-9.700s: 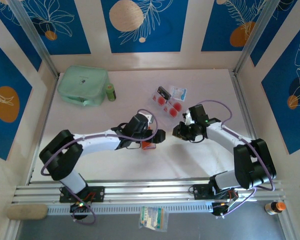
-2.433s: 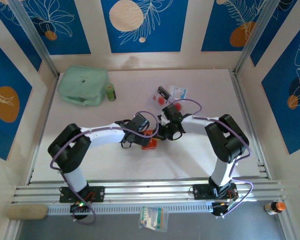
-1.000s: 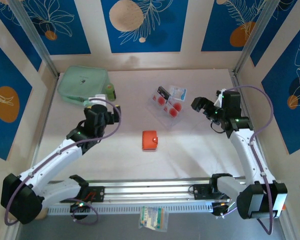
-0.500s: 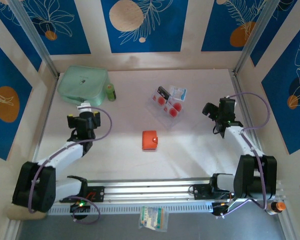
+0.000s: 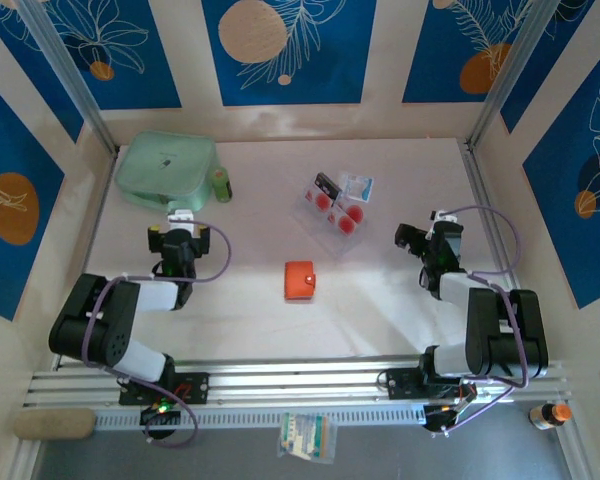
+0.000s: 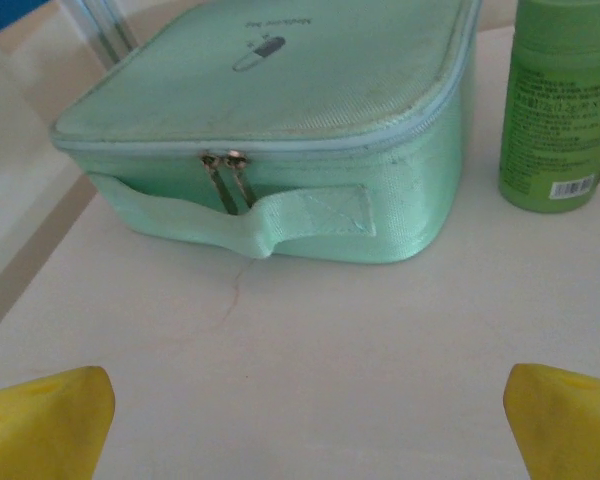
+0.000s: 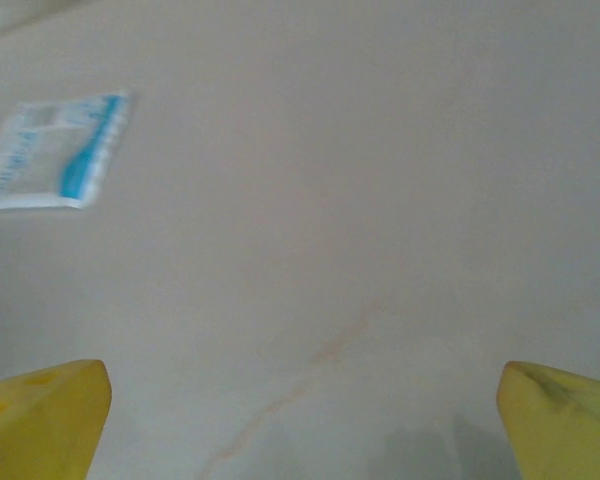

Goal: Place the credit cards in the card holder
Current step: Reset both arms

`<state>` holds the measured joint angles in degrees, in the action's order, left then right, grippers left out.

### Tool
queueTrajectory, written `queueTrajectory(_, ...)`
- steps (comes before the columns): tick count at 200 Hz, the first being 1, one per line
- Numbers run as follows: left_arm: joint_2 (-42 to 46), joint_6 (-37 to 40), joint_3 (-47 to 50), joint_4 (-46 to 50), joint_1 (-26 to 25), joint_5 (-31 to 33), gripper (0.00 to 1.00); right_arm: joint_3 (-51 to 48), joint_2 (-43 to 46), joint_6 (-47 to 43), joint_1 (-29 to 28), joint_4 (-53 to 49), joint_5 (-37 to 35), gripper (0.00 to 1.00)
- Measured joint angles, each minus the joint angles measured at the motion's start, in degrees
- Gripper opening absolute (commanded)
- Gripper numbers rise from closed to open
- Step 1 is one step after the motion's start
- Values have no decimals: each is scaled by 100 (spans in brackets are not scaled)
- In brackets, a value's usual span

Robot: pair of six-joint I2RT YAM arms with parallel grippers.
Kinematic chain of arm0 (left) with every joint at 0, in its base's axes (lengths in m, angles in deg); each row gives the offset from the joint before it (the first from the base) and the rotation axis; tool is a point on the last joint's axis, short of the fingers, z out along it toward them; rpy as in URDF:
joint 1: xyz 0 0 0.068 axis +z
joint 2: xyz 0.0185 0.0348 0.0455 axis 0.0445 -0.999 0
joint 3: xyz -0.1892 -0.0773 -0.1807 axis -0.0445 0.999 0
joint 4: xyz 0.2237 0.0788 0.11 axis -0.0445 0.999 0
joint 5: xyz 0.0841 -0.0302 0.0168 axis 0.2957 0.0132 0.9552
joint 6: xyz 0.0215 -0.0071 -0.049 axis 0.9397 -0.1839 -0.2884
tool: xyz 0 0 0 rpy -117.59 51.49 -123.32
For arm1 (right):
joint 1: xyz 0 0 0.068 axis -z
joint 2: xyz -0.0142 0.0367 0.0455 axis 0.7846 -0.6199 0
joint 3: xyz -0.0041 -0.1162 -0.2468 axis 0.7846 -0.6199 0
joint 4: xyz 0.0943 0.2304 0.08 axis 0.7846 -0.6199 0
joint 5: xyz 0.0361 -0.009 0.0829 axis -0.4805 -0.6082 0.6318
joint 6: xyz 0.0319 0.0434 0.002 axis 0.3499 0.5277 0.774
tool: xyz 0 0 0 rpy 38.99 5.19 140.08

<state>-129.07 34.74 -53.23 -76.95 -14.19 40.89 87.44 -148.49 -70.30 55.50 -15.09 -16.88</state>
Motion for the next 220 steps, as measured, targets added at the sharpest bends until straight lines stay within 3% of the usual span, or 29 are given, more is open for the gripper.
queueTrajectory(37,-42,2,2,-15,168,-605,100,-59,-688,-411,-175,1235,643,99)
queueTrajectory(107,-356,-46,17,-262,662,-1851,100,-7,-793,-734,-275,1357,964,99)
queueTrajectory(220,-356,-61,20,-391,664,-2039,100,33,-793,-820,-393,1351,898,99)
